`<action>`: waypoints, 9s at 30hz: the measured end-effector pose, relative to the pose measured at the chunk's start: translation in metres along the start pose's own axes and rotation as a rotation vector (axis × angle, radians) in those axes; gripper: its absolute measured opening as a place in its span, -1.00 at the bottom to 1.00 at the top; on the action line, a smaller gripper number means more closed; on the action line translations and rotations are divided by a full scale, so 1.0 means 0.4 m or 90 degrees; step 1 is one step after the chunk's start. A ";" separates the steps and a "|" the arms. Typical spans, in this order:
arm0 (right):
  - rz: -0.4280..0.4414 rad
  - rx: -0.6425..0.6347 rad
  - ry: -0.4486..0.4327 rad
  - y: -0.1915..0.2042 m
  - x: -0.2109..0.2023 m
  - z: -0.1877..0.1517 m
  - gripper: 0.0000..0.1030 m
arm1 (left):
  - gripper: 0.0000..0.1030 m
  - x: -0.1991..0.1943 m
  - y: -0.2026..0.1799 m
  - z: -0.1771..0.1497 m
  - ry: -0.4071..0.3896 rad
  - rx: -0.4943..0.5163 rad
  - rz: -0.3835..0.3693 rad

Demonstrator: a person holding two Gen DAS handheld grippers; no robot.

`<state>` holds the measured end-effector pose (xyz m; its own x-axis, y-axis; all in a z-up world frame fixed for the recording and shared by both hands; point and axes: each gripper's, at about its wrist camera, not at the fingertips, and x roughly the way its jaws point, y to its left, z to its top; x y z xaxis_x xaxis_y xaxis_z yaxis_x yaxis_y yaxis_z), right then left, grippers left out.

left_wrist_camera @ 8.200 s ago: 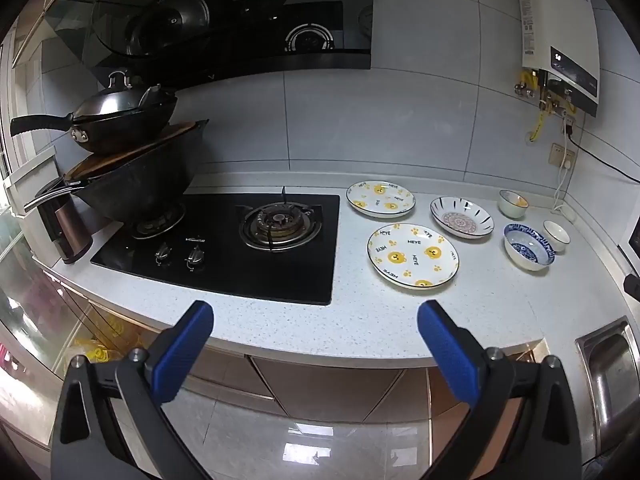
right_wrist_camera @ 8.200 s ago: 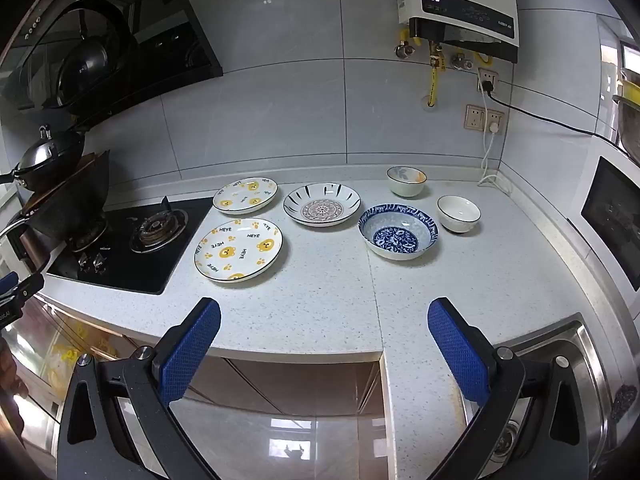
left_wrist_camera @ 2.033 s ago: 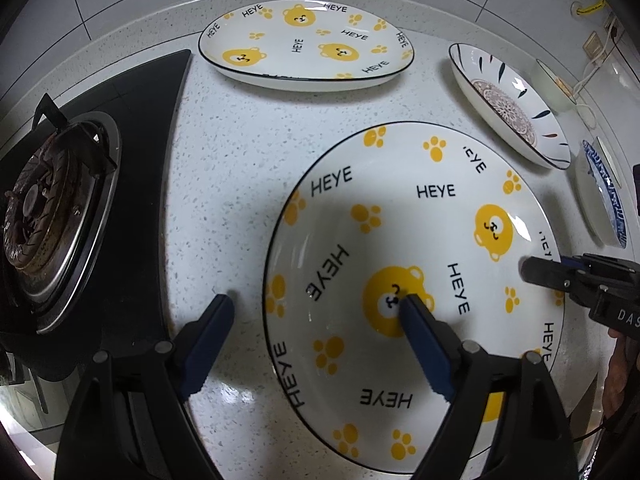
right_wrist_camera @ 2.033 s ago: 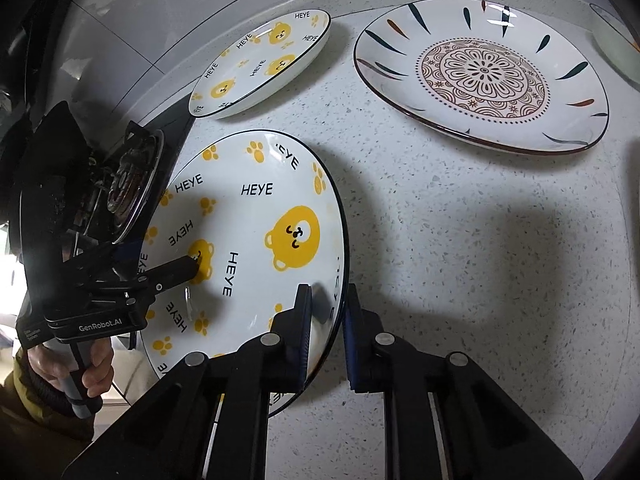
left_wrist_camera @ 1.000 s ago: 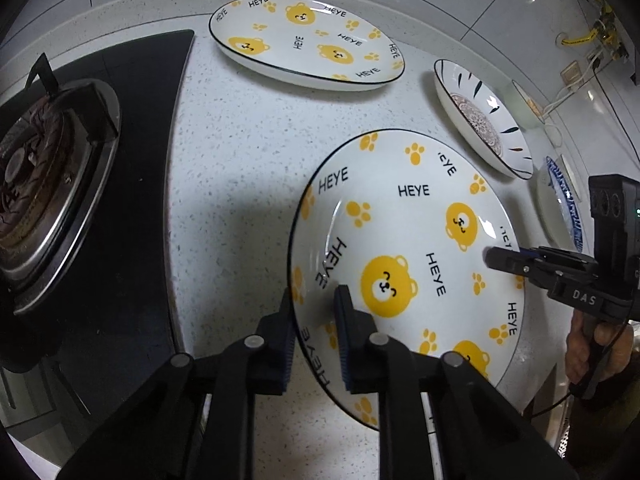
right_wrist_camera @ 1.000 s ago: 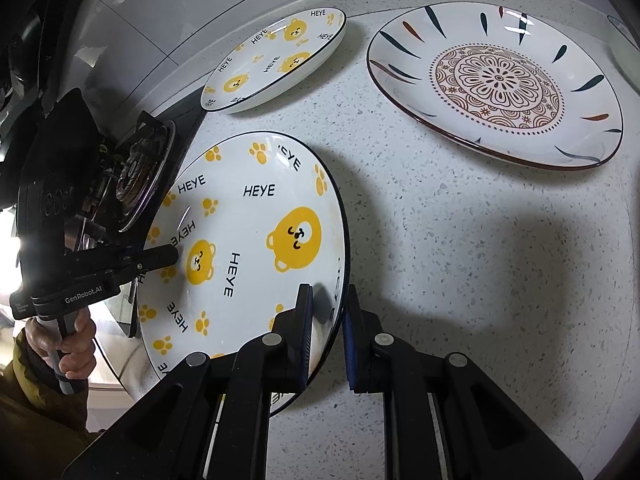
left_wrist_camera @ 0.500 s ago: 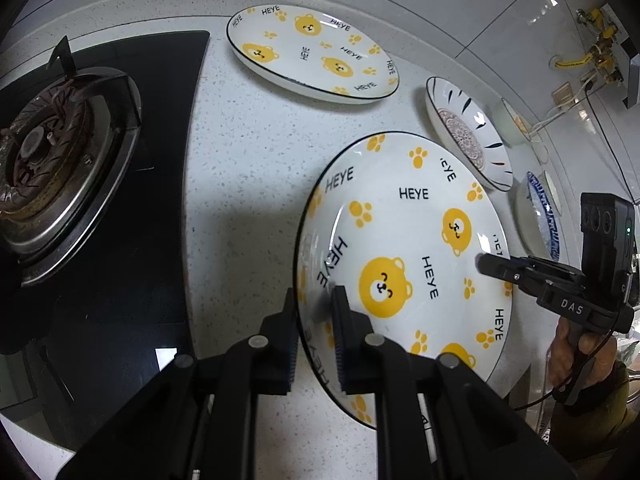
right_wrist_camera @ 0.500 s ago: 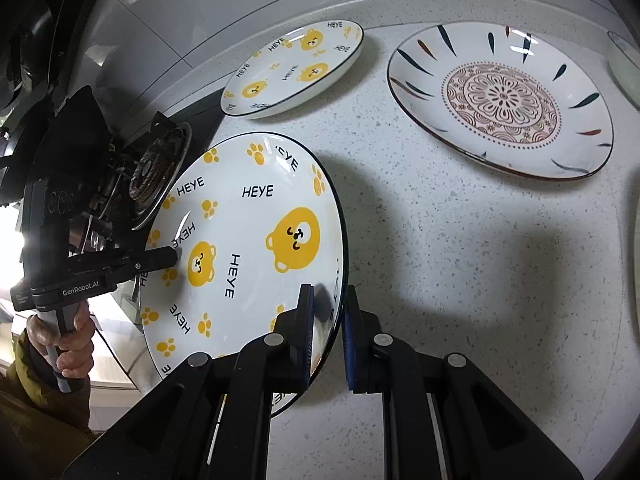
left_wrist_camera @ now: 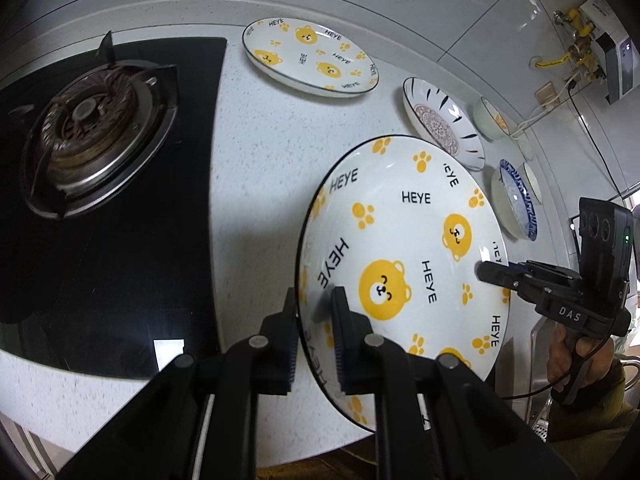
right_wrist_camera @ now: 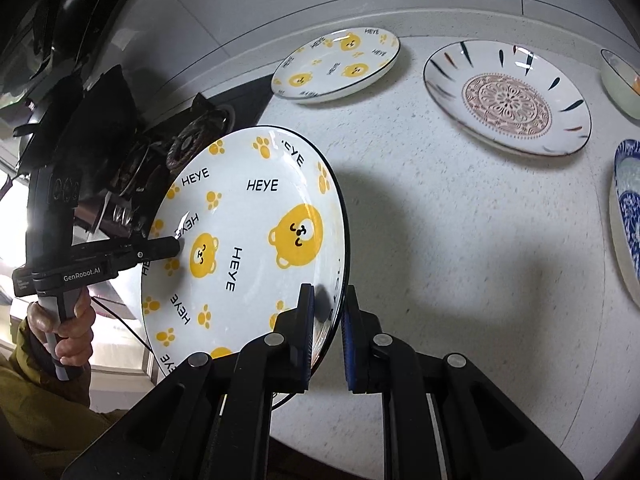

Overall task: Organize plates and bowls
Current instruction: 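Lift the large bear plate off the counter with both grippers, then carry the large bear plate with both grippers over the small bear plate, then lower the large bear plate onto the small bear plate with both grippers, then open both grippers and release the stacked bear plates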

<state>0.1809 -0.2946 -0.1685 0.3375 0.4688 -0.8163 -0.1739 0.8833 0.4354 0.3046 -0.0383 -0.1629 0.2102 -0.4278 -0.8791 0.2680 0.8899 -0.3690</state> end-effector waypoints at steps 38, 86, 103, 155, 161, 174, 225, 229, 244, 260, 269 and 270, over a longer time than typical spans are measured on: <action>-0.006 0.036 0.068 -0.031 0.083 -0.103 -0.76 | -0.71 0.105 0.021 -0.144 0.043 -0.022 0.023; -0.062 -0.037 -0.150 -0.053 -0.097 0.263 -0.47 | -0.69 -0.046 -0.050 0.231 -0.160 0.166 0.094; -0.020 -0.055 -0.149 -0.039 -0.001 0.471 -0.05 | 0.43 0.027 0.031 0.490 -0.152 0.143 0.116; -0.069 -0.011 0.014 -0.205 0.297 0.691 -0.76 | -0.75 0.361 0.223 0.709 0.041 -0.064 -0.054; -0.081 -0.027 0.000 -0.174 0.272 0.693 -0.76 | -0.75 0.349 0.225 0.689 0.033 -0.075 -0.070; -0.053 -0.045 -0.008 -0.094 0.104 0.562 -0.76 | -0.76 0.169 0.149 0.528 0.013 -0.079 -0.071; -0.011 0.058 0.053 -0.006 0.027 -0.110 -0.80 | -0.73 0.078 0.074 -0.123 0.113 -0.091 -0.120; -0.006 0.062 0.051 -0.008 0.028 -0.112 -0.80 | -0.73 0.075 0.070 -0.117 0.112 -0.095 -0.117; 0.012 0.075 0.037 -0.029 0.013 -0.119 -0.80 | -0.73 0.065 0.053 -0.111 0.097 -0.072 -0.091; -0.009 0.096 -0.002 -0.057 -0.032 -0.118 -0.79 | -0.59 0.042 0.030 -0.112 0.064 -0.036 -0.048; -0.035 0.088 -0.025 -0.048 -0.059 -0.136 -0.79 | -0.50 -0.024 0.034 -0.132 -0.001 -0.010 -0.006; -0.042 0.085 -0.028 -0.043 -0.060 -0.137 -0.79 | -0.50 -0.036 0.030 -0.134 -0.013 -0.002 0.004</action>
<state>0.1251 -0.3207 -0.1771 0.3841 0.4069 -0.8288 -0.0260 0.9020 0.4309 0.2544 -0.0131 -0.1709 0.2310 -0.4247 -0.8754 0.2636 0.8934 -0.3639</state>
